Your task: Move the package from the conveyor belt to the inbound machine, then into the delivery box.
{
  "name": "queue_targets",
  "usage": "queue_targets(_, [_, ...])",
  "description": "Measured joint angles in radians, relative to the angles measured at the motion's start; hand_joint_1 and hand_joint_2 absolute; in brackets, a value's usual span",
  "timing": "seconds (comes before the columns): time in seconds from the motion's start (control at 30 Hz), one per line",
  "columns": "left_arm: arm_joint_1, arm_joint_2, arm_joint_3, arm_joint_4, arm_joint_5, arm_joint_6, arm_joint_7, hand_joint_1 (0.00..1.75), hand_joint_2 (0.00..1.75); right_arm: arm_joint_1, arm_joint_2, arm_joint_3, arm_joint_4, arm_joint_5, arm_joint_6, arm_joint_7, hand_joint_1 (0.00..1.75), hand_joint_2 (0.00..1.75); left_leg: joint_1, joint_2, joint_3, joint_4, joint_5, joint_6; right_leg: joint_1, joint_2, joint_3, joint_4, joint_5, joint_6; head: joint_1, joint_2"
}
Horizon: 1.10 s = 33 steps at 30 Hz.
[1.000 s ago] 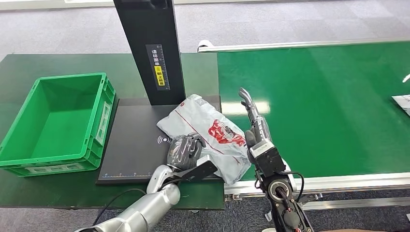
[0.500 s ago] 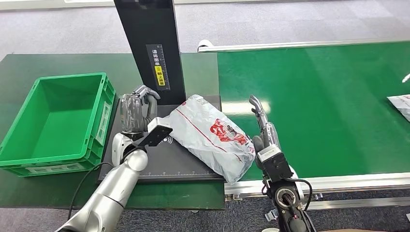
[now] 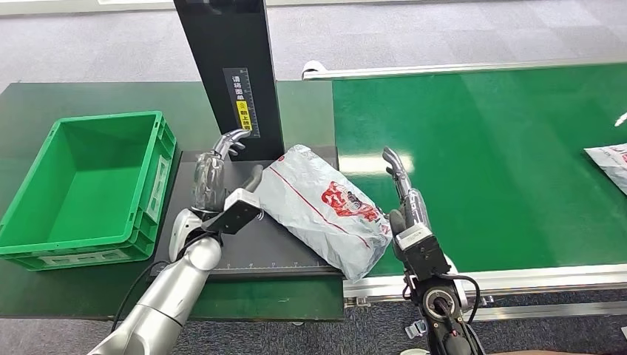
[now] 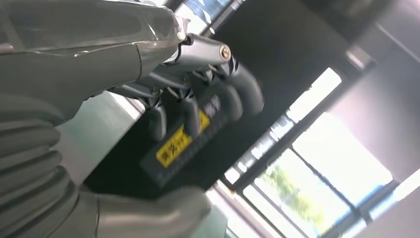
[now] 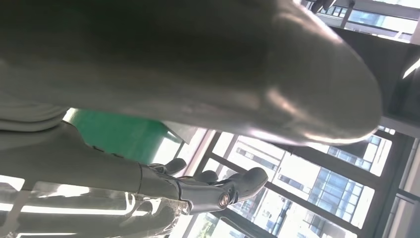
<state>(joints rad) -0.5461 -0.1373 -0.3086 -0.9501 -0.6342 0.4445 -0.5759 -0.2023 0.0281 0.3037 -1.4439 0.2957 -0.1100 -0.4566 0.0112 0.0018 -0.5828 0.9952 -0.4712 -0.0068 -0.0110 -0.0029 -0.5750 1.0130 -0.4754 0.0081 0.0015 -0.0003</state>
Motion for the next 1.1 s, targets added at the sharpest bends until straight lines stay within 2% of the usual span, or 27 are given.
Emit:
queue_targets(0.33, [0.012, 0.002, -0.104, 0.118, -0.036, -0.047, -0.005, 0.0, 1.75, 0.0, -0.004, 0.0, 0.0, -0.002, 0.011, -0.001, 0.0, 0.0, 0.0, 0.0, 0.0, 0.0, 0.0, 0.0, 0.0, 0.0, 0.0, 0.0, 0.0, 0.0, 0.0, 0.0])
queue_targets(0.63, [0.002, -0.021, -0.145, 0.226, -0.036, -0.072, -0.005, 0.0, 1.75, -0.001, -0.004, 0.0, 0.0, -0.002, 0.017, -0.001, 0.0, 0.0, 0.0, 0.0, 0.0, 0.0, 0.0, 0.0, 0.0, 0.0, 0.0, 0.0, 0.0, 0.0, 0.0, 0.0])
queue_targets(1.1, [-0.051, -0.098, -0.164, 0.4, -0.004, -0.118, -0.001, 0.0, 1.75, -0.015, -0.001, 0.002, -0.005, -0.004, 0.02, -0.001, 0.0, 0.0, 0.0, 0.0, 0.0, 0.0, 0.0, 0.0, 0.0, 0.0, 0.0, 0.0, 0.0, 0.0, 0.0, 0.0])
